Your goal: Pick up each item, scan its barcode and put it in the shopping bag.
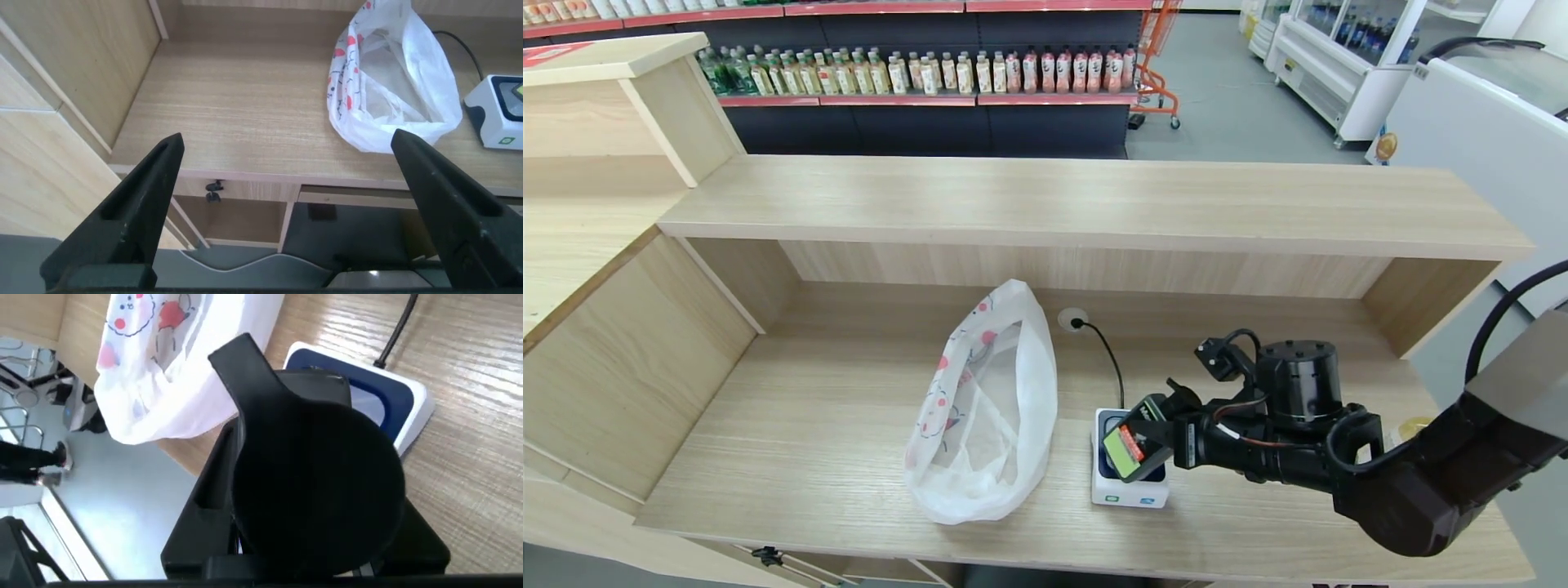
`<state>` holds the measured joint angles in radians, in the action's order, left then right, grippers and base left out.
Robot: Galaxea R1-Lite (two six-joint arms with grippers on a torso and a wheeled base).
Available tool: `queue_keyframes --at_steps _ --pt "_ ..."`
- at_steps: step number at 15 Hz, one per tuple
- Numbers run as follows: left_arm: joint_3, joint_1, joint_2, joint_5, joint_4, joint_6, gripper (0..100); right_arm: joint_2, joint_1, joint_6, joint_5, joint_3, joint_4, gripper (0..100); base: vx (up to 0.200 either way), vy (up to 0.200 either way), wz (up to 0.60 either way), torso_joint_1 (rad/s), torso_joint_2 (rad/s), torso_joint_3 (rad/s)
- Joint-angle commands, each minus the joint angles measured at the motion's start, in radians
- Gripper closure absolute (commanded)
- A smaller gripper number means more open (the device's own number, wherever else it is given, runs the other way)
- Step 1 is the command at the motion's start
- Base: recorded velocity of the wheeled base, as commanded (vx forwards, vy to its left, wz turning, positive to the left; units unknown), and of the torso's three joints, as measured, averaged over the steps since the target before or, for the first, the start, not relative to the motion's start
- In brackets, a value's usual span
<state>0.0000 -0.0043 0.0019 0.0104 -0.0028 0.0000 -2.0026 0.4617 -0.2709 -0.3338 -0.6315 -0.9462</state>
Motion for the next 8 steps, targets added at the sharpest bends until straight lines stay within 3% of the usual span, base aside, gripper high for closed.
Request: queue_keyframes --at_steps 1,8 --pt "0.000 0.000 0.000 0.000 0.000 0.000 0 -0.018 0.000 0.001 -0.001 0.010 -0.017 100 0.000 0.000 0.00 0.000 0.00 0.000" --pt "0.000 0.000 0.000 -0.001 0.000 0.000 0 -0.041 0.000 0.001 -0.001 0.015 -0.046 100 0.000 0.000 0.00 0.000 0.00 0.000"
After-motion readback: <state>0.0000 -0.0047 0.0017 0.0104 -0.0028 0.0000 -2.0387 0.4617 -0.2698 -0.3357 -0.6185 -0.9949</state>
